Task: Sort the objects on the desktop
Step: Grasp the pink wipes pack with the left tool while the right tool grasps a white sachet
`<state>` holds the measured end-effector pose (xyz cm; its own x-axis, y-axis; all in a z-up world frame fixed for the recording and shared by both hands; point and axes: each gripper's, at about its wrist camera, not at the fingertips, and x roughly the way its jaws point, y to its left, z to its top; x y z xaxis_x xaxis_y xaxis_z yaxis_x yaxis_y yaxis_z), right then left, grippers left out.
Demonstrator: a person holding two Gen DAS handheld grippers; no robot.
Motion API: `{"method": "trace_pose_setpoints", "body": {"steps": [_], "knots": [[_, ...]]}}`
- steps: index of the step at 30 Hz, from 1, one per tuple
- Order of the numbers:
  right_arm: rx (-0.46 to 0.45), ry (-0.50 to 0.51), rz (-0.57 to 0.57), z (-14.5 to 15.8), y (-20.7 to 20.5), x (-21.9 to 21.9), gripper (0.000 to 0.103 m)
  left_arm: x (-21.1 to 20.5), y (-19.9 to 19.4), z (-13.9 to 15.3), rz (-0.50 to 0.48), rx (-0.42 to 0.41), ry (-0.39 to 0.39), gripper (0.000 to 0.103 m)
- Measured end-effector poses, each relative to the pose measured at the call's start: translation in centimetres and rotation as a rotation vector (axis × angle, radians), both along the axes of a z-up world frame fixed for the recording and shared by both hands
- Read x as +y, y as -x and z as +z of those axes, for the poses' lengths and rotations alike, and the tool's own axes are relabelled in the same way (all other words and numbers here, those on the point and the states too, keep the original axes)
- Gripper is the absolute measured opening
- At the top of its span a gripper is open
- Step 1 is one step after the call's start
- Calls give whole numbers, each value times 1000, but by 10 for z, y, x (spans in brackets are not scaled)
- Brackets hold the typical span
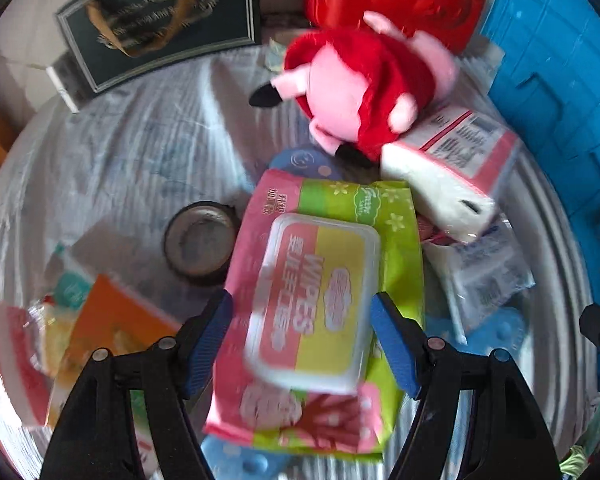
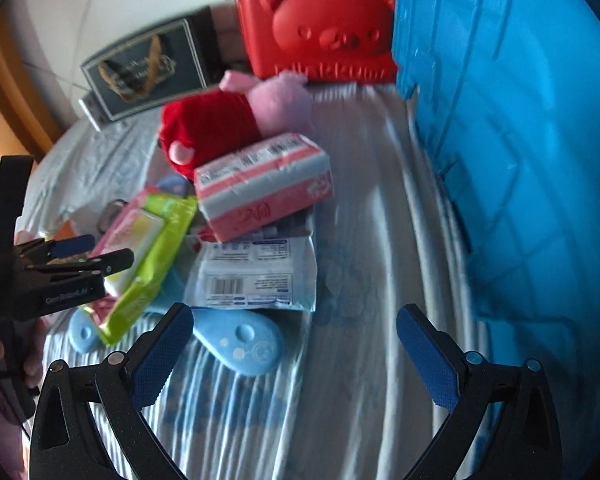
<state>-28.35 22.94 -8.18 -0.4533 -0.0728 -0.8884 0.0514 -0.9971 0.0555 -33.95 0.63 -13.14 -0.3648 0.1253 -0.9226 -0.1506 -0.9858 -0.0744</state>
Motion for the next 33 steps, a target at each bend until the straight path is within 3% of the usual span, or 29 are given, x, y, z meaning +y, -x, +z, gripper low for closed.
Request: {"method": "trace_pose_setpoints", "body": {"steps": [1,3,5,9,11,12,14,16,24,33], "knots": [[-11,-1,3,-4,4,-1,103,1,2,-2,-1,7,5,80],[-31,-1,11,-13,11,-5,103,5,4,-7,-12,30,52,93],[-49,1,23,-21,19,-10,103,2,9,-18,-1,13,48,103],[-101,8,42,-43,33,-21,103,3,8,-18,7,31,51,103],[-123,16,50,-51,37,-25,103,3,8,-18,16,0,31,103],[-129,22,45,-54,38,-25,103,-1,8,-20,28,-50,-19,102],[-133,38,16,-56,37,-19,103,-10,7,-23,41,-76,-98,93],[-140,50,3,-57,36,-13,103,-9,2,-20,29,-60,-105,82],[-133,32,46,-64,41,-38,103,9,-21,1,22,36,19,64],[-126,-12,80,-78,59,-48,101,-1,-24,2,66,44,-5,62]]}}
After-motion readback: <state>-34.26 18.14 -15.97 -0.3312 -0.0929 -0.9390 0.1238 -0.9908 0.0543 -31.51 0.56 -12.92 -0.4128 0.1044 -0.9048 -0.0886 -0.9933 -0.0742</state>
